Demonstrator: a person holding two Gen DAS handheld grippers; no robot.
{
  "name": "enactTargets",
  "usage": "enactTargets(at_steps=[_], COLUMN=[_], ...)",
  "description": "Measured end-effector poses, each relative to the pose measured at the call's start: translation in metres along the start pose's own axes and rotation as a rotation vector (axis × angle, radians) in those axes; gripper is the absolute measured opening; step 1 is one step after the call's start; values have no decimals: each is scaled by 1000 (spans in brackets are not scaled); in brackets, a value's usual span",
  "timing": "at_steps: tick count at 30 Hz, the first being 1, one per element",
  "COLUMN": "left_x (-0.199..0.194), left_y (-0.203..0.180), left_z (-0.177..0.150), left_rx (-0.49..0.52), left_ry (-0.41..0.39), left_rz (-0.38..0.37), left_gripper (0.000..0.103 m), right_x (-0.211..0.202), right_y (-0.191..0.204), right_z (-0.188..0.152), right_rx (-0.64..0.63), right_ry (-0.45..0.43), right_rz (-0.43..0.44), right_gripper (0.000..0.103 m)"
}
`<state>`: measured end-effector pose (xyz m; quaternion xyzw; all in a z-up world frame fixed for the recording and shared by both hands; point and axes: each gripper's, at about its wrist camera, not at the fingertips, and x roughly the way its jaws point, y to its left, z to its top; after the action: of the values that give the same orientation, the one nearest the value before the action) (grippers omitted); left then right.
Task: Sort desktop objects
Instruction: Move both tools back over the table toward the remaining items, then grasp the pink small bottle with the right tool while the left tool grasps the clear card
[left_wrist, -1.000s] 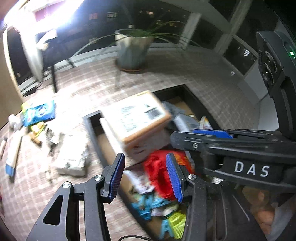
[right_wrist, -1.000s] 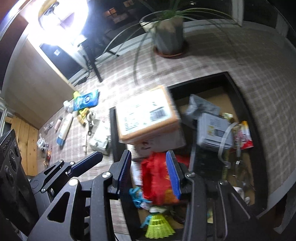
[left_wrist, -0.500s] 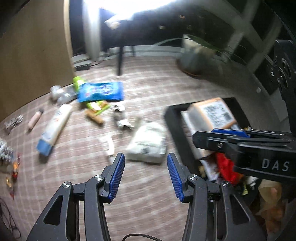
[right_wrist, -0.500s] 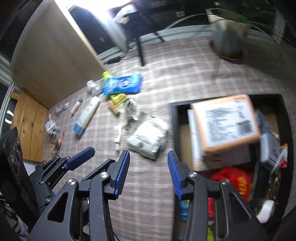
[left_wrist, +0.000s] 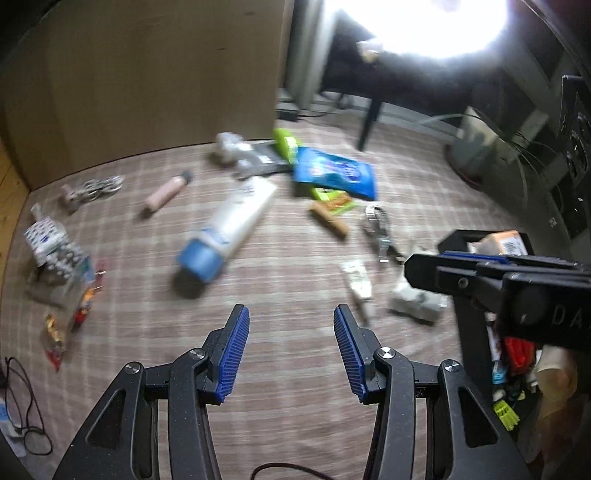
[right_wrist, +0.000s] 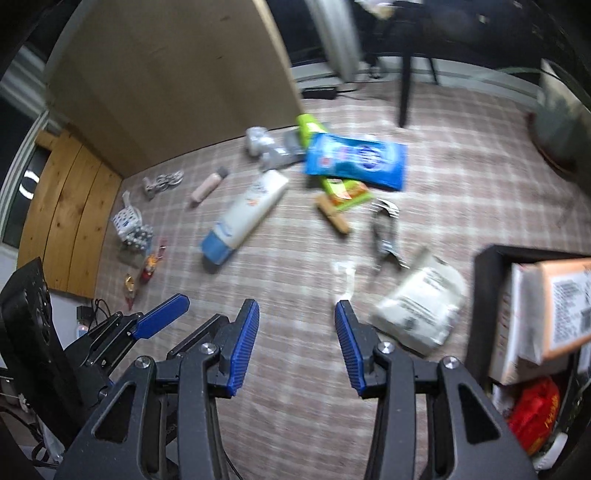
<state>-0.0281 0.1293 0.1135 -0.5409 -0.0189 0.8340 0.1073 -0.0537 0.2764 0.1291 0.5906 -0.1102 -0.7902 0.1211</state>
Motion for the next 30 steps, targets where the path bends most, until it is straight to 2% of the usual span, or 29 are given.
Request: enactTargets(at_steps=[8, 13, 15, 22, 30], left_x=[-6, -8, -7, 8, 27], left_y=[74, 114, 127, 148, 173], left_z=[-12, -22, -26, -35, -32], left_rx=[-92, -98, -73, 107, 162], left_ry=[1, 4, 11, 51, 85], left_rz=[93, 168, 197, 280, 309], left_gripper=[46, 48, 52, 54, 54], right_x=[36, 59, 69, 108, 157], right_y=[61, 94, 107, 130, 137], right_z=[28, 44, 51, 85, 116], right_rx=[-84, -122, -130, -83, 15], right_ry=[40, 65, 76, 116, 175], right_rz=[35, 48, 50, 60, 40], right_gripper=[42, 42, 42, 46, 47])
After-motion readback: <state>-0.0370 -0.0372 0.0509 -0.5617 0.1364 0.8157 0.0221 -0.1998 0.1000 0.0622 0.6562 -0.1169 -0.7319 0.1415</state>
